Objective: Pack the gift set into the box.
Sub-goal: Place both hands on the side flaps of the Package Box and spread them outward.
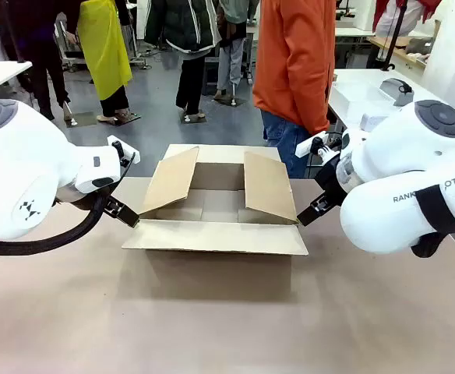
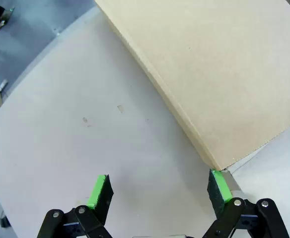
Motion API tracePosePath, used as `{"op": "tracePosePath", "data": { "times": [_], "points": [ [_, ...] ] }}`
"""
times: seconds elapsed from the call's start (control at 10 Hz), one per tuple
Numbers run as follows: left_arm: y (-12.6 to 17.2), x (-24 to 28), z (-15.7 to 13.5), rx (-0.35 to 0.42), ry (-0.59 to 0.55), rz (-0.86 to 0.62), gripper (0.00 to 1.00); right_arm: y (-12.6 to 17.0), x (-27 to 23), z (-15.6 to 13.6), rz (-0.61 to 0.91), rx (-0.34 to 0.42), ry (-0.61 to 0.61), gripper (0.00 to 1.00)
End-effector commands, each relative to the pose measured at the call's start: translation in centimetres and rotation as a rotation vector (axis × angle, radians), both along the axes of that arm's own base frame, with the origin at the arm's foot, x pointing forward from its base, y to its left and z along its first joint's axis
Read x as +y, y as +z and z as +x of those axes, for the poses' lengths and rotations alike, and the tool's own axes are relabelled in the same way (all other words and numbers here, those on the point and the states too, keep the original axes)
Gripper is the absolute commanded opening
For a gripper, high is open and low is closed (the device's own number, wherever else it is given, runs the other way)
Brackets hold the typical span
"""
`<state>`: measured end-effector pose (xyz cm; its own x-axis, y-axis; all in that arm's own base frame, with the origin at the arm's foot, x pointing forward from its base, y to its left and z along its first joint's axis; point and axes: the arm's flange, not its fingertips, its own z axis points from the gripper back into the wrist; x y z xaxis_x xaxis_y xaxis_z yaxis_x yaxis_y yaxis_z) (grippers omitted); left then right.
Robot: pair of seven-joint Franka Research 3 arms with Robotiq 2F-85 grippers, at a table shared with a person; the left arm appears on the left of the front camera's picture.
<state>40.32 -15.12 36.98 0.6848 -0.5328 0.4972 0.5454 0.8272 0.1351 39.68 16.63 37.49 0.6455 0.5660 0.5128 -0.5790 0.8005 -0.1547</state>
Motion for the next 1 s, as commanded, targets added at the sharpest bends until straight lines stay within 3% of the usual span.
{"op": "tracePosePath", "data": {
  "times": [0.0, 0.9],
  "points": [
    [0.03, -0.03, -0.01, -0.001, -0.001, 0.000, 1.00, 0.00, 0.00, 0.00, 0.000, 0.000, 0.000, 1.00],
    [0.03, -0.03, -0.01, -0.001, -0.001, 0.000, 1.00, 0.00, 0.00, 0.00, 0.000, 0.000, 0.000, 1.00]
  ]
}}
